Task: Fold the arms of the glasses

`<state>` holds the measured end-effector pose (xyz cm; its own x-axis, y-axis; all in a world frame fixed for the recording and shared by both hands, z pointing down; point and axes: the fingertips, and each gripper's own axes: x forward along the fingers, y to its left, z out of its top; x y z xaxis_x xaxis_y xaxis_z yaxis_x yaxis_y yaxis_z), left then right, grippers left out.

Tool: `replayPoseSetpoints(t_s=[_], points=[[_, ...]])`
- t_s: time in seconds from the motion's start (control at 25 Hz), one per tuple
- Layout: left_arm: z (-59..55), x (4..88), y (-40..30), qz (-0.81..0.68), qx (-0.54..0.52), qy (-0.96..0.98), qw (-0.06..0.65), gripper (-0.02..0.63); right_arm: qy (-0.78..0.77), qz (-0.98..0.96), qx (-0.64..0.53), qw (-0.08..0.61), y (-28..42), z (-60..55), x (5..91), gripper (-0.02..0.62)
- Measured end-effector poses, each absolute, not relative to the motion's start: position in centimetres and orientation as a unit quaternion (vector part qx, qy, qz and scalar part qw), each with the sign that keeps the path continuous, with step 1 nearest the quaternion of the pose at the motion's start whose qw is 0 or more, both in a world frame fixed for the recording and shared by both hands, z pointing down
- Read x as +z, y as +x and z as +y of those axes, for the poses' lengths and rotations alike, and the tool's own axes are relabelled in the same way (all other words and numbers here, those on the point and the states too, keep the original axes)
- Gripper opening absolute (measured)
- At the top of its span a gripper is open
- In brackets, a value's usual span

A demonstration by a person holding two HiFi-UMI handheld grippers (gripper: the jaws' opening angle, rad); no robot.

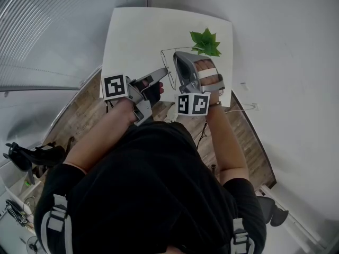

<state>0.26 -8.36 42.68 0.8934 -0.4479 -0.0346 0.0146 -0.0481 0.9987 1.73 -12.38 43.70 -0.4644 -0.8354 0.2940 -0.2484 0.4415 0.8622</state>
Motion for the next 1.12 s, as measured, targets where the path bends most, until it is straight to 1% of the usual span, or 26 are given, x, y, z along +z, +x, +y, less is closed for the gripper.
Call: replayPoseSetpoints(t_s=[0.56, 0.6, 0.72, 0.92, 1.12], points=[[-7.9, 42.6, 0.8, -0.139, -0.163, 0.706, 0.675, 0.012, 0.317, -0.767, -0.416, 0.372, 0.0, -11.5, 44.1, 0.041], [-7.9, 42.5, 0.8, -0.139, -0.164, 0.705, 0.676, 0.012, 0.316, -0.767, -0.415, 0.373, 0.0, -11.5, 44.2, 0.045], [-8.0, 42.4, 0.6, -0.142, -0.166, 0.705, 0.675, 0.012, 0.313, -0.769, -0.407, 0.38, -0.1, -11.5, 44.5, 0.097], [-8.0, 42.4, 0.4, -0.145, -0.169, 0.704, 0.674, 0.012, 0.313, -0.77, -0.398, 0.389, 0.3, -11.5, 45.0, 0.123], [-8.3, 42.8, 0.1, -0.152, -0.171, 0.702, 0.674, 0.012, 0.331, -0.773, -0.382, 0.384, 1.6, -11.7, 44.9, 0.123]])
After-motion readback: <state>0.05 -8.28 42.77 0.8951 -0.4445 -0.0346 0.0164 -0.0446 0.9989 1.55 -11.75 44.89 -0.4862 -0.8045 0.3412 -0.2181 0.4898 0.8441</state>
